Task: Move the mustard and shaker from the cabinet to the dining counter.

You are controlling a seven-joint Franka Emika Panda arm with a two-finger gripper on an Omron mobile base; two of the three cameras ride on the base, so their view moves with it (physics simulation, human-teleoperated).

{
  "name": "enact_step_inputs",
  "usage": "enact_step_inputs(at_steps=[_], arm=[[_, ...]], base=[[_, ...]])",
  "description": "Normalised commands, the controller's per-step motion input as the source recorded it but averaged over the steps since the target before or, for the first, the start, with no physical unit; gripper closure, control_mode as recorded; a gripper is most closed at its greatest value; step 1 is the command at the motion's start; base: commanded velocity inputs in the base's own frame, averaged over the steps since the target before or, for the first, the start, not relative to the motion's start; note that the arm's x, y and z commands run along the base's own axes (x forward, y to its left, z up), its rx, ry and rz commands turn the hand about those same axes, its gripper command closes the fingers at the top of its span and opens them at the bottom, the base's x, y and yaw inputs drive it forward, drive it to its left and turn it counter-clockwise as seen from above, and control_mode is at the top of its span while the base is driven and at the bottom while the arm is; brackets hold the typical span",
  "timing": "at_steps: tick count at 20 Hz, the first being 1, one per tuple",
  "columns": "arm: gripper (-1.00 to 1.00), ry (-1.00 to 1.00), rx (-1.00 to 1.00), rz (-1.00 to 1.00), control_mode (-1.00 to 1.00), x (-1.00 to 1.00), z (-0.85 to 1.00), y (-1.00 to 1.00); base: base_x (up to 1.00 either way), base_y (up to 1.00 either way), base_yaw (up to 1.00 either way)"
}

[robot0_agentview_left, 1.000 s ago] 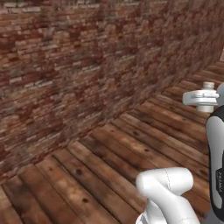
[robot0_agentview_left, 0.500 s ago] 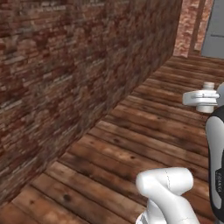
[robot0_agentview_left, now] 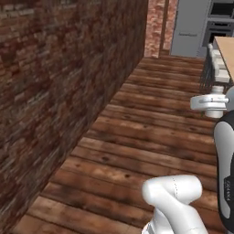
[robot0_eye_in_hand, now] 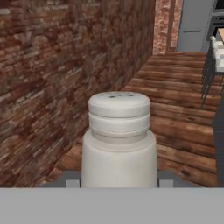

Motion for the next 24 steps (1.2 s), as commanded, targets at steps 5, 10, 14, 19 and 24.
enact_step_inputs(at_steps=[5,10,14,19,24], arm=[[1.0,0.0,0.0,0.0,1.0,0.0,0.0,0.0],[1.0,0.0,0.0,0.0,1.0,0.0,0.0,0.0],[1.0,0.0,0.0,0.0,1.0,0.0,0.0,0.0],[1.0,0.0,0.0,0.0,1.0,0.0,0.0,0.0],[1.0,0.0,0.0,0.0,1.0,0.0,0.0,0.0]], base=[[0.69,0.18,-0.41],[0.8,0.14,-0.29],[0.84,0.11,-0.23],[0.88,0.05,-0.16],[0.88,0.02,-0.15]])
